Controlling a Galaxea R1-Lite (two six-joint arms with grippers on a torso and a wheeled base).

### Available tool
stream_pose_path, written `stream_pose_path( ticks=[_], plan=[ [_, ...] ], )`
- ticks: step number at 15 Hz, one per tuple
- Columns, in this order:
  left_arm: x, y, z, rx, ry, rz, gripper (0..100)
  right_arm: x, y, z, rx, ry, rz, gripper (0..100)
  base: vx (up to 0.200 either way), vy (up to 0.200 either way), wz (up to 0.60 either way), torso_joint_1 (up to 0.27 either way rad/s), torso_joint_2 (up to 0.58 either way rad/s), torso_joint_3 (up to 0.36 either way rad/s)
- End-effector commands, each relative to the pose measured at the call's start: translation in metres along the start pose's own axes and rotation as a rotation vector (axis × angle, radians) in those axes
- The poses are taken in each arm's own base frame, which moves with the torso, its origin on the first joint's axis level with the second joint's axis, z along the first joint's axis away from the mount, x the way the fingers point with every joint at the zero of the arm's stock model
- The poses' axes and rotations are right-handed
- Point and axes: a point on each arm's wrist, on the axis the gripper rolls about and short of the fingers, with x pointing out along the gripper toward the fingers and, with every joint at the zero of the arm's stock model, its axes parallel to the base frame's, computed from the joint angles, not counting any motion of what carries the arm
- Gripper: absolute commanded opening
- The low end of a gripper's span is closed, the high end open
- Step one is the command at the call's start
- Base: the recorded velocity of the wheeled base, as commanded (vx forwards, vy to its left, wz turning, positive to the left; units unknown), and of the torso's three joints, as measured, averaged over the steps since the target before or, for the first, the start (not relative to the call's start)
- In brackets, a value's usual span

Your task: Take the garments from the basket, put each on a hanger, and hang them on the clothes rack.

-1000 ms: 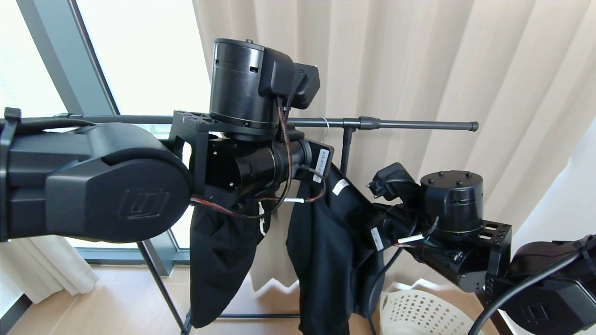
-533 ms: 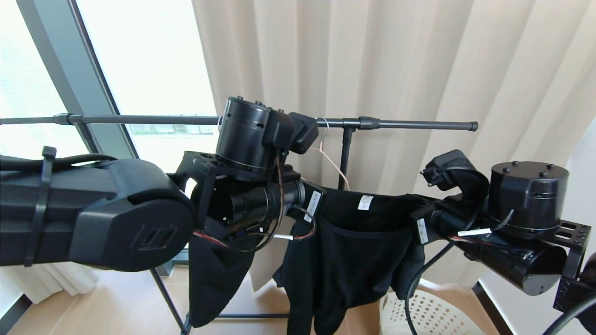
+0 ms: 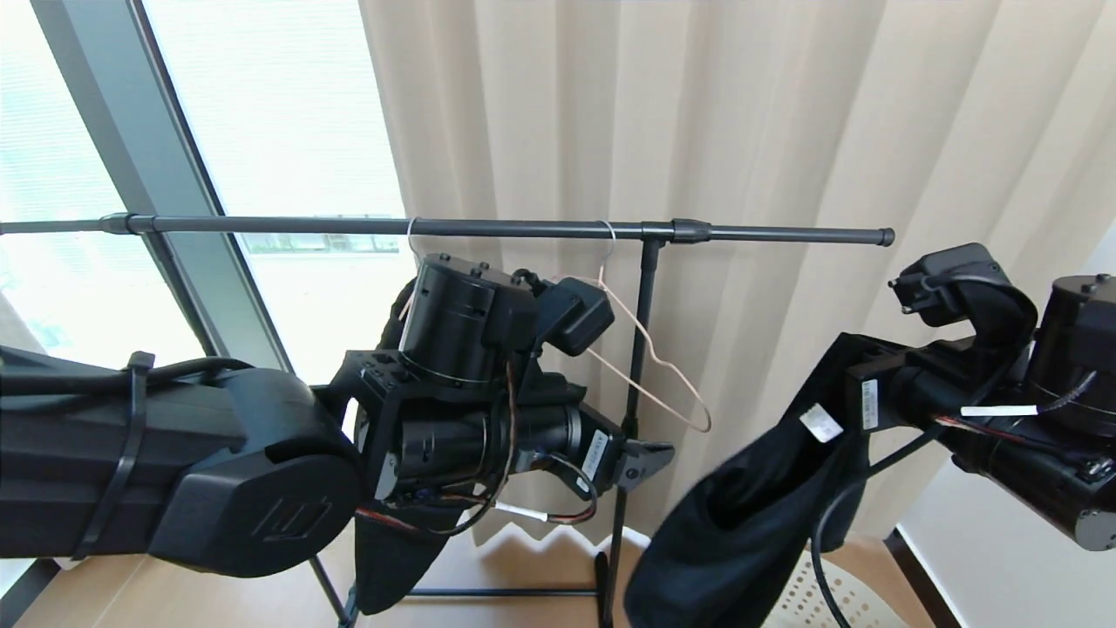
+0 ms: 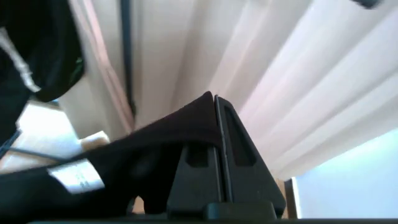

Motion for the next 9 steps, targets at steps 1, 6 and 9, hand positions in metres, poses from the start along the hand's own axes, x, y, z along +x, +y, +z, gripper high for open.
stream_pose_path(
  ticks=[1,6,9],
  plan=[
    [-0.006,0.012,0.003,-0.068,-0.02,-0.013,100,-0.015,-0.015,0.006,0.017,-0.021,-0.026,0,0.0,0.0,0.0,0.0,0.0,0.0],
    [0.029,0.027,0.019,-0.153,-0.009,0.137,100,-0.027,-0.022,0.005,0.022,-0.009,-0.026,0,0.0,0.0,0.0,0.0,0.0,0.0],
    [0.066,0.03,0.038,-0.254,0.009,0.289,100,-0.036,-0.026,0.007,0.029,-0.028,-0.035,0,0.0,0.0,0.0,0.0,0.0,0.0]
  ],
)
